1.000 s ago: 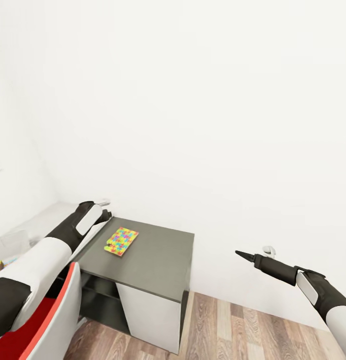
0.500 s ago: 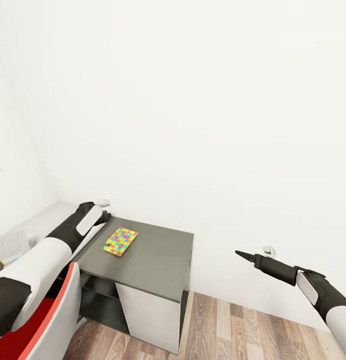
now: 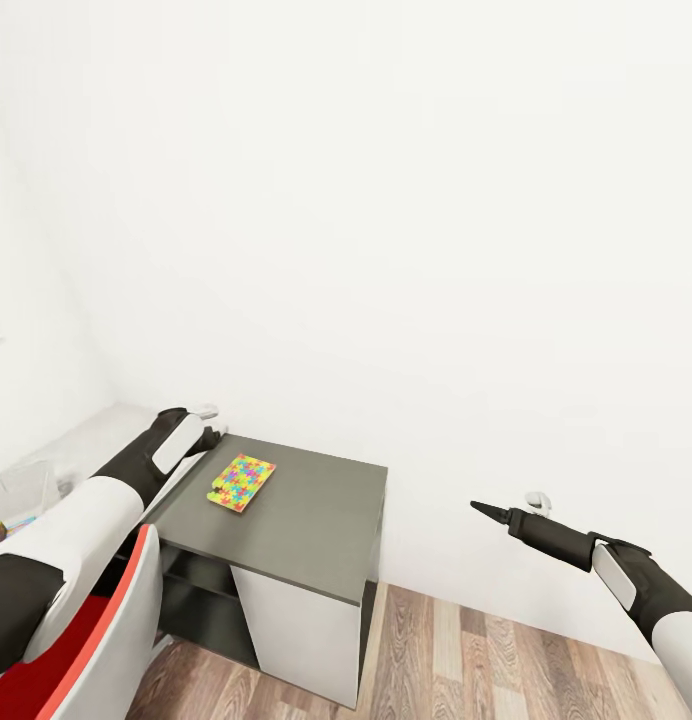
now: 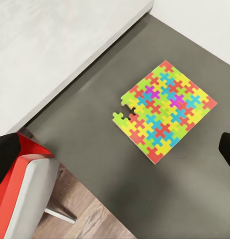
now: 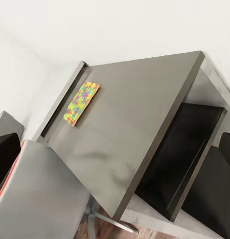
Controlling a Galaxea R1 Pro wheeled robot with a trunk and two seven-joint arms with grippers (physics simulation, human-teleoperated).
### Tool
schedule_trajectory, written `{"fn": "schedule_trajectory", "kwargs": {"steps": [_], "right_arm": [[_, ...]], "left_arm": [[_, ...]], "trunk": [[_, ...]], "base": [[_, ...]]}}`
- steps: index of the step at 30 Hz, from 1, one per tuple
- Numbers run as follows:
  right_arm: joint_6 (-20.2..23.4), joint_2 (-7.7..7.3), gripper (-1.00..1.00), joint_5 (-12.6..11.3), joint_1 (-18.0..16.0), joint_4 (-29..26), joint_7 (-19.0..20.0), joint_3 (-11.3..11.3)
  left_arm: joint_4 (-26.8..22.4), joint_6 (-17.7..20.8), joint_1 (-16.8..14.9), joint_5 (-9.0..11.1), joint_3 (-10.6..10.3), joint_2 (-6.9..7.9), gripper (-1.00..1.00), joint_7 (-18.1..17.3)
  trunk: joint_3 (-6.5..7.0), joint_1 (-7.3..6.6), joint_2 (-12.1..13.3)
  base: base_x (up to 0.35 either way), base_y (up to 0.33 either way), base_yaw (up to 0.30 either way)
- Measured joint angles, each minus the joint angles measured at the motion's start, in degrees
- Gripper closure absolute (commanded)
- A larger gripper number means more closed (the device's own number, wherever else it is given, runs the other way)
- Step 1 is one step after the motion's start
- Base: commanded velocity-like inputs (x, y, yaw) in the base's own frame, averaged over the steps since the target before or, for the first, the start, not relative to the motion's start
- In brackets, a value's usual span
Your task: Put all the toys in the child's room - the three board games (two on the bed and one on the table), the two jigsaw puzzles on the table, and the tennis ball on the table - inside the toy box on the table in the child's room.
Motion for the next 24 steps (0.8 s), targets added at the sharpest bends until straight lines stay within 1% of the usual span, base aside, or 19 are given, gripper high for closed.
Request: {"fn": "schedule_trajectory", "kwargs": {"steps": [6,21,24], "right_arm": [[0.0,0.0,-1.0,0.0,0.0,0.0,0.0,0.0],[0.1,-0.13,-1.0,-0.1,0.0,-0.1,0.3,-0.1],[0.2,-0.22,-1.0,-0.1,0.0,-0.1,1.6,-0.2]], "left_arm": [[0.1,0.0,0.0,0.0,-0.1,-0.09,-1.0,0.0],[0.1,0.1,0.1,0.2,-0.1,-0.04,-1.0,-0.2],[-0.1,0.2,0.1,0.2,0.0,-0.03,-1.0,-0.2]], "trunk": [[0.0,0.0,0.0],[-2.71,3.3,-6.0],[-3.25,3.96,-7.2]], "base": [[0.0,0.0,0.0],[0.0,0.0,0.0],[0.0,0.0,0.0]]}}
